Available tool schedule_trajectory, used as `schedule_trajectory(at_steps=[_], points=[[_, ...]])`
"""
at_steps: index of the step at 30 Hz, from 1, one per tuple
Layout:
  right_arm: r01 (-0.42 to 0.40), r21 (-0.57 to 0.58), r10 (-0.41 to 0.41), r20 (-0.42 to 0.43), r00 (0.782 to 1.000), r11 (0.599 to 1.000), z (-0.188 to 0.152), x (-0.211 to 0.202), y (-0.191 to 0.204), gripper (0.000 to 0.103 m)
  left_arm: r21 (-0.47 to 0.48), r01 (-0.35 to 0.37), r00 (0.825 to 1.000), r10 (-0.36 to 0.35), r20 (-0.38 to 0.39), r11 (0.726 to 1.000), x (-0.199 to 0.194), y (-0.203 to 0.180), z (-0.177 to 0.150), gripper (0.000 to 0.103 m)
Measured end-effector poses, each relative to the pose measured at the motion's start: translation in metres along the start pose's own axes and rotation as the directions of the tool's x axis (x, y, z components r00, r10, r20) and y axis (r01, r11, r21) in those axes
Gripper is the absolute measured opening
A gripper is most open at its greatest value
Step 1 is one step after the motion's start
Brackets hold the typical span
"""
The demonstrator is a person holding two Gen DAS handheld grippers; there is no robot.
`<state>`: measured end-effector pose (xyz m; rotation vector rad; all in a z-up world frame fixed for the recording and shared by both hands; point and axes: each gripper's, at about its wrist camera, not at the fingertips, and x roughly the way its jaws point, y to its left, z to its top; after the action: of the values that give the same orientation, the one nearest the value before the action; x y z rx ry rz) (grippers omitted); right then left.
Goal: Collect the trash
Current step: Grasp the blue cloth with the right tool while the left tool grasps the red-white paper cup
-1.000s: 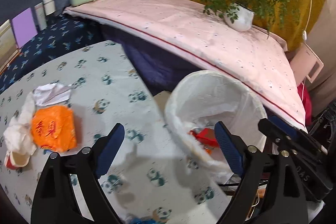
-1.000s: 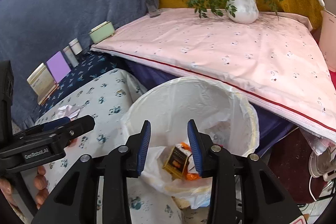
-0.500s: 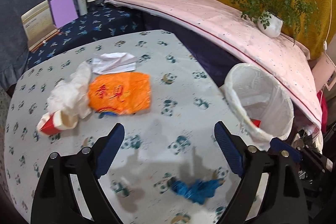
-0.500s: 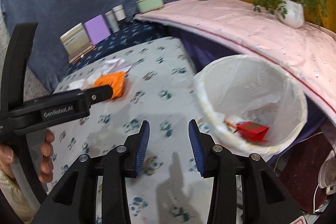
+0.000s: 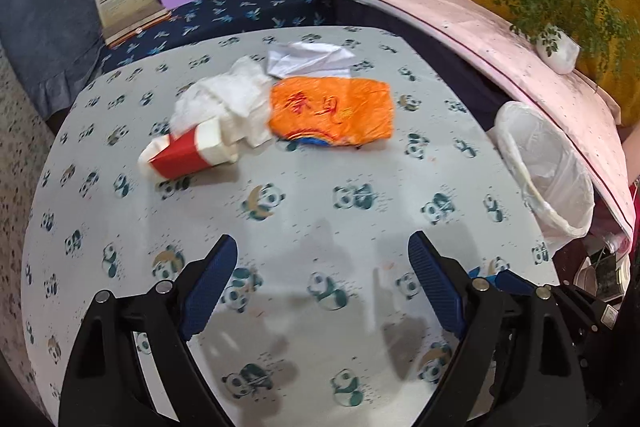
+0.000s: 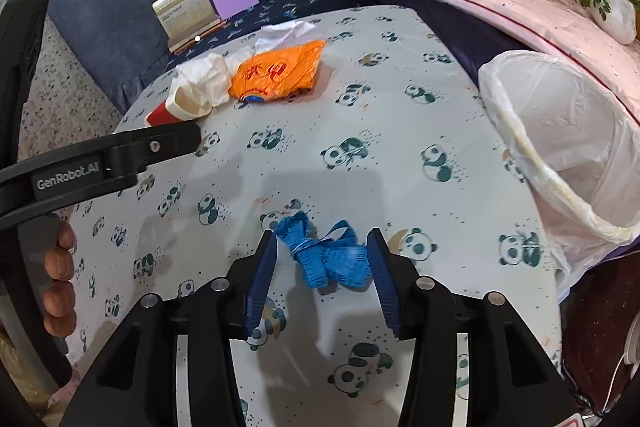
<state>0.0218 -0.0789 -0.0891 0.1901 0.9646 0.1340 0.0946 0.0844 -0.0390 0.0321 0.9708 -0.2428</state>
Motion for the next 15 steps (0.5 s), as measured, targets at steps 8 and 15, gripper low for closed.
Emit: schedule_trajectory(at_steps=[8,15], points=[[0.03,-0.008,-0.03,-0.011,0.999,1.0,0.002,0.015,0.004,0.047,-0.056,-0.033,0.999,0.033,0.0,0.998,0.0,0.028,-0.004,0.09],[0.052,-0.026,-0.053,-0.037,0.998,0.998,0.005,0.026,0.009,0.035,-0.096,-0.053,0.999,0.053,-0.004,0.994,0.004,0.049,-0.001,0.091]])
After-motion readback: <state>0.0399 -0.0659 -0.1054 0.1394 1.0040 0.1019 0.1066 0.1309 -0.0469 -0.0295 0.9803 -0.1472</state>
